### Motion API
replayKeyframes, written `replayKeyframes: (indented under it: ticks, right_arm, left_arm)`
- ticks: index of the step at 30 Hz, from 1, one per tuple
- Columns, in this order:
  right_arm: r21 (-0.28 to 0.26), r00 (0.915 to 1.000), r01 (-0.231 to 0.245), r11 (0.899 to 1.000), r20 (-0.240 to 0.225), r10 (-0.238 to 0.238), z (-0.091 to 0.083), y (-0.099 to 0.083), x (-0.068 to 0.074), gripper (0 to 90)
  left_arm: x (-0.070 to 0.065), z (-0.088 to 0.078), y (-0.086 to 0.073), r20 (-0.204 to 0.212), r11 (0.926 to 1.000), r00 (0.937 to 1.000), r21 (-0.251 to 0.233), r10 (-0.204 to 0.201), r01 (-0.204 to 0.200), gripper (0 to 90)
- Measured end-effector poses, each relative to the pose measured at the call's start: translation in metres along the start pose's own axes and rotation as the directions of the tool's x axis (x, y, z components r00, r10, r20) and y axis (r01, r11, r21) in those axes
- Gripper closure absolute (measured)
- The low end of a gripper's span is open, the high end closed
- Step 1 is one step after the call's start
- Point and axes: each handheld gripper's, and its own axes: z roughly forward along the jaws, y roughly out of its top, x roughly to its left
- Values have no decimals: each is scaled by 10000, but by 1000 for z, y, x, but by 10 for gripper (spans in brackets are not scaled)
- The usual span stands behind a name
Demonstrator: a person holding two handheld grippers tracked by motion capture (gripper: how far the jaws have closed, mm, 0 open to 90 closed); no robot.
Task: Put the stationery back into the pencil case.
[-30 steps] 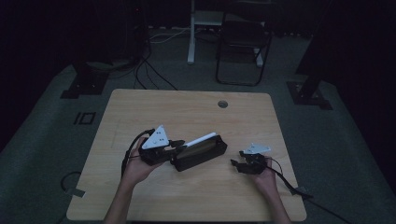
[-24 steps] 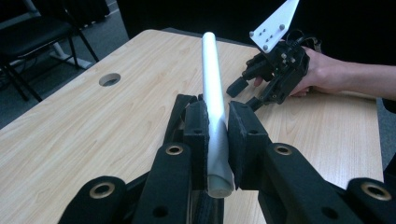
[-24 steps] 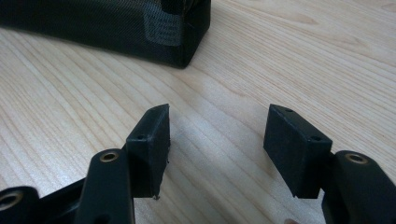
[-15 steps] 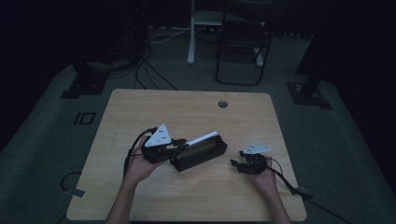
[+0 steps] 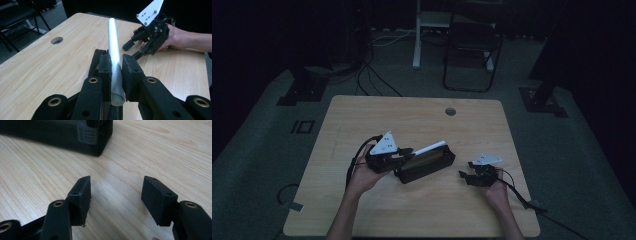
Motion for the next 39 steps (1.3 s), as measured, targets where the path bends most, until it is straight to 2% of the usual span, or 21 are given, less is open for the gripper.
replayKeyframes:
  ticks: [39]
  right_arm:
    - [-9, 10000, 23, 10000, -5, -23, 0, 0, 0, 408]
  left_arm:
    - [9, 19, -4, 69, 9997, 9998, 170, -170, 169, 789]
